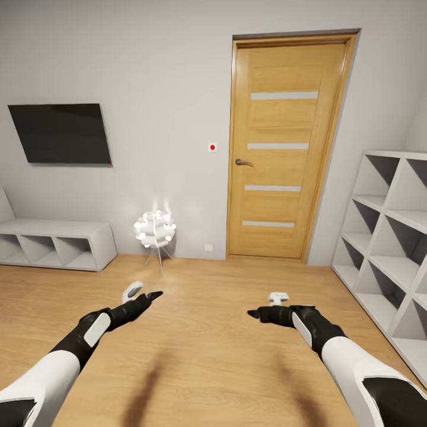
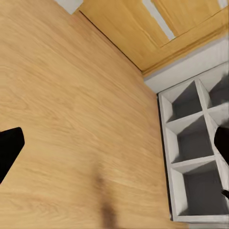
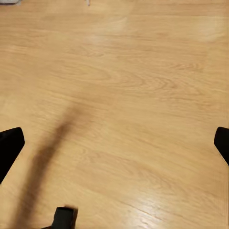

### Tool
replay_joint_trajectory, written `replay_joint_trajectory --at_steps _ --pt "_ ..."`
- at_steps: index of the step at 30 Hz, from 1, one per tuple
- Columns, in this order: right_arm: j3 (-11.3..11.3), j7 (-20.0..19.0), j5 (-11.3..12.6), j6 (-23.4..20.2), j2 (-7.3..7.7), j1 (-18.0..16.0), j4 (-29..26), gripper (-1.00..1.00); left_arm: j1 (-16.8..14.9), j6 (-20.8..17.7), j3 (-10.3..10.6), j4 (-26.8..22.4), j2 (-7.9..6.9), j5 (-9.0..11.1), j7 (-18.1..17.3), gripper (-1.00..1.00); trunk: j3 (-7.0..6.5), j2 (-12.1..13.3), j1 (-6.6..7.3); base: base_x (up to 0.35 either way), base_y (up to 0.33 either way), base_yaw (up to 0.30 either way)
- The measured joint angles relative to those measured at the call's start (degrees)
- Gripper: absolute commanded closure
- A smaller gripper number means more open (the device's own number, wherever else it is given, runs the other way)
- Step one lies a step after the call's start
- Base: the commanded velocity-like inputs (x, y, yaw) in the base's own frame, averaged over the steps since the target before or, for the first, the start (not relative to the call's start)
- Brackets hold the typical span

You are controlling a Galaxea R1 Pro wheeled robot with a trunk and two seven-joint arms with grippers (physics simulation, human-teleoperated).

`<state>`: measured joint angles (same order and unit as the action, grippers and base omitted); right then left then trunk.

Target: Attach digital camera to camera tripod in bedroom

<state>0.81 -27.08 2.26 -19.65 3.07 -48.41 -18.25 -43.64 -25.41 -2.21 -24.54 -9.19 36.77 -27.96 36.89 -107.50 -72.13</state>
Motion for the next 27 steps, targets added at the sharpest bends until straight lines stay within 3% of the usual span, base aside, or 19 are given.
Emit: replay_joint_trajectory --at_steps 7,27 --pt "-0.2 -1.3 0.0 -0.8 0.95 0.0 -1.5 -1.00 0.0 0.0 0.0 1.2 -0.62 1.4 -3.0 -1.00 1.26 -2.8 -1.54 0.000 0.000 0.000" --pt "0.0 -1.4 0.0 -0.8 0.92 0.0 -1.7 -1.00 0.0 0.1 0.1 1.3 -0.48 1.3 -3.1 -1.00 4.85 -10.8 -5.93 0.000 0.000 0.000"
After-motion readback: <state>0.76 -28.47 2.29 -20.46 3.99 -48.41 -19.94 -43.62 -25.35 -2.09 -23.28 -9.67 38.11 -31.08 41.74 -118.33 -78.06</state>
